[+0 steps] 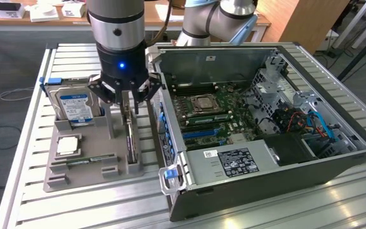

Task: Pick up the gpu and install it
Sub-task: 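Pick up the gpu and move the gpu toward the slot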

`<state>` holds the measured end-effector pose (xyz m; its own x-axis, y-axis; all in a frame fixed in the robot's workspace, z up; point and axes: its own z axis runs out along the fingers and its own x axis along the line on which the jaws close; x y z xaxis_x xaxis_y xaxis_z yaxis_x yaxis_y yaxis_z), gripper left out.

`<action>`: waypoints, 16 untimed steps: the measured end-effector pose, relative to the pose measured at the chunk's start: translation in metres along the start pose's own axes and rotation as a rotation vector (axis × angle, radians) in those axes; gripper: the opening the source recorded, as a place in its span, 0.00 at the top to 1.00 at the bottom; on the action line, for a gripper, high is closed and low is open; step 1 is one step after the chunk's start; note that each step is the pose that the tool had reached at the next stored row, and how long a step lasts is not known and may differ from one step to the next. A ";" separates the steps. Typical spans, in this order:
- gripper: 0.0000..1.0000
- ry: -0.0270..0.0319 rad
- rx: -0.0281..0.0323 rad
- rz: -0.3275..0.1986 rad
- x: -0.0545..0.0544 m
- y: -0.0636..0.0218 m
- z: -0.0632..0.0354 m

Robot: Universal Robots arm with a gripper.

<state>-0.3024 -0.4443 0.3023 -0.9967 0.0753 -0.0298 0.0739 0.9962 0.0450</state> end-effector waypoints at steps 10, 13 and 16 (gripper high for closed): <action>0.64 -0.0002 0.0005 0.000 0.001 -0.0056 0.0081; 0.64 -0.0002 -0.0014 0.000 0.001 -0.0152 0.0077; 0.64 -0.0002 -0.0016 0.000 0.001 -0.0211 0.0074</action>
<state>-0.3050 -0.4650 0.2939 -0.9967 0.0753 -0.0300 0.0739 0.9962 0.0466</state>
